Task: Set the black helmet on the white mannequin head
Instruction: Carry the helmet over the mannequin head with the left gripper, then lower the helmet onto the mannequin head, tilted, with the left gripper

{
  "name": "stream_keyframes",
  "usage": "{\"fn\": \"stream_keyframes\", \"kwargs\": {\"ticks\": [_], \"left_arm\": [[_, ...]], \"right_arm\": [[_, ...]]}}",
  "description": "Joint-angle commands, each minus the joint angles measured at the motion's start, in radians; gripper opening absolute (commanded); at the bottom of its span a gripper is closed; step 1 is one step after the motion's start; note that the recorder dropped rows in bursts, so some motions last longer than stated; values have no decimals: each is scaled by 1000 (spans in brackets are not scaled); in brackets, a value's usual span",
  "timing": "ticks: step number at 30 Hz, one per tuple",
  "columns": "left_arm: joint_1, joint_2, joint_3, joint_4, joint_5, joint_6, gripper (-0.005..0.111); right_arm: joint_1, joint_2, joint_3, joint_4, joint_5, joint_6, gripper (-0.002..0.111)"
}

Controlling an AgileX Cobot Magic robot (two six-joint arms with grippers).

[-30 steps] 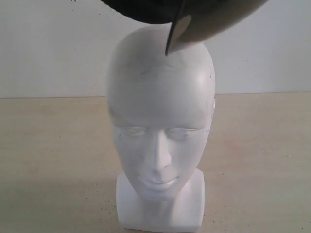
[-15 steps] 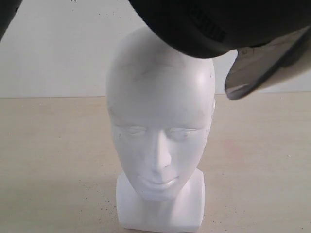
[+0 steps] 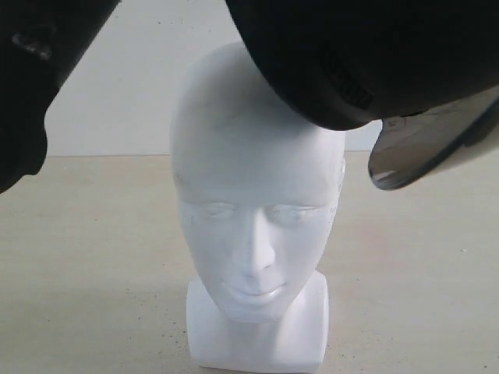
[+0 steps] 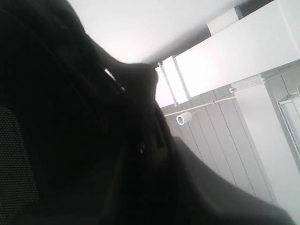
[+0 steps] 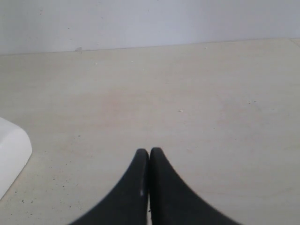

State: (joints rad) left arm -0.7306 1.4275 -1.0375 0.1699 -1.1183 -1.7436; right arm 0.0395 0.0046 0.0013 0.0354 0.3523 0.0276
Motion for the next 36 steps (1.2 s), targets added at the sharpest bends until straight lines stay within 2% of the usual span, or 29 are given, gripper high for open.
{"fn": "stream_keyframes", "kwargs": {"ticks": [1, 16, 28, 36], "left_arm": [[13, -18, 25, -63, -103, -8, 4], [13, -17, 54, -114, -103, 1, 4], [13, -16, 151, -197, -103, 11, 4], [68, -21, 159, -188, -103, 13, 4]], "right_arm": [[1, -5, -1, 0, -3, -5, 0], [1, -5, -1, 0, -3, -5, 0], [1, -5, -1, 0, -3, -5, 0], [1, -5, -1, 0, -3, -5, 0]]}}
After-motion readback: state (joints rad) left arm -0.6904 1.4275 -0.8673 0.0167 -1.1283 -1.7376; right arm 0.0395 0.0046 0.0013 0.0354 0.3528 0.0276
